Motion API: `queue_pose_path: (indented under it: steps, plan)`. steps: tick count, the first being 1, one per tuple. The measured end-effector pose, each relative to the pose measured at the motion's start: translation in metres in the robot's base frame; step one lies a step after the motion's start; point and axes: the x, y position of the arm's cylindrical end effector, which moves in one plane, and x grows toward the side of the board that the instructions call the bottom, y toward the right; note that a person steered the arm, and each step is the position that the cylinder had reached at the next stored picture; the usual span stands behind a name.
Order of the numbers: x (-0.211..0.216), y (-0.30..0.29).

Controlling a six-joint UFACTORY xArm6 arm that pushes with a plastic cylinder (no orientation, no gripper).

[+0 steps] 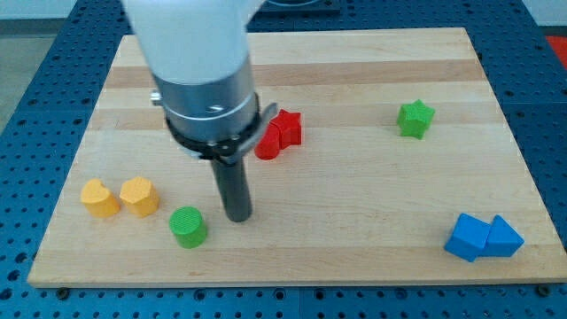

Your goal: Push the green circle to the bottom left of the board

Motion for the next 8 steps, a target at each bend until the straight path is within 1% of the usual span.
queue_pose_path:
  steps: [1,2,3,4,5,6,7,8]
  plan:
    - [0.017,-0.011]
    - [0.032,-0.063]
    - [0.036,-0.121]
    - [0.036,-0.124]
    - [0.03,-0.087]
    - [0.007,-0.085]
    - [-0.009,-0.097]
    - [-0.006,-0.139]
